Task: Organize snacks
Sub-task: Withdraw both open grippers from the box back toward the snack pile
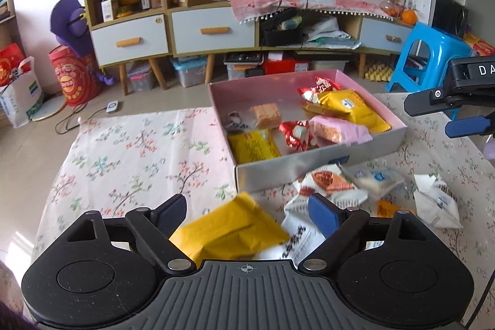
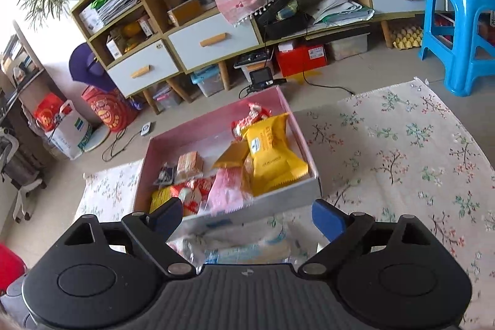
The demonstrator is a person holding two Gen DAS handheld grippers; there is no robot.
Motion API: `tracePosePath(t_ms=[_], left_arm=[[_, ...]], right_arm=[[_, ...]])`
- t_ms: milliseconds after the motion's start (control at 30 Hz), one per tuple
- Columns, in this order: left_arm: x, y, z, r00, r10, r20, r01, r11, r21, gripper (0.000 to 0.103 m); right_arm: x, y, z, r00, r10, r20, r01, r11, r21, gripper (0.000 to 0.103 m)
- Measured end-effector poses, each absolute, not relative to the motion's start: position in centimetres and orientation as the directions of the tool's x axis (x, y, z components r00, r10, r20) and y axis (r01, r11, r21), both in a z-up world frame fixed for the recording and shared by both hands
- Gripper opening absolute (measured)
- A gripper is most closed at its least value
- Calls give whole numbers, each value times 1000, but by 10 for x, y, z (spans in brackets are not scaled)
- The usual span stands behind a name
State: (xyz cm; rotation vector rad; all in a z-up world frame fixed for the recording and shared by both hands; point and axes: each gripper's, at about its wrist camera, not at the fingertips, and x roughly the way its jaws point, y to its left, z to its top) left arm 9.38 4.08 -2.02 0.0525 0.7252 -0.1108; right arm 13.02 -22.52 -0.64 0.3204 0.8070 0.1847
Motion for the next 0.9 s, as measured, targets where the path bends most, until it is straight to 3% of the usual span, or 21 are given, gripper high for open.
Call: tracePosePath(t_ms=[300, 633, 900], left_arm=[[73, 48, -22, 713, -85, -696, 100, 995, -19, 91], [75, 55, -29, 647, -168, -744, 36, 981, -191, 92], [66, 36, -32, 656, -163, -737, 89, 986, -138, 92]], right_arm=[[100, -215, -4, 681, 291, -672, -69, 939, 337, 88], [79, -215, -16, 669, 322, -670, -90, 930, 357, 90], [69, -223, -23, 699, 279, -659, -97, 949, 300, 91]])
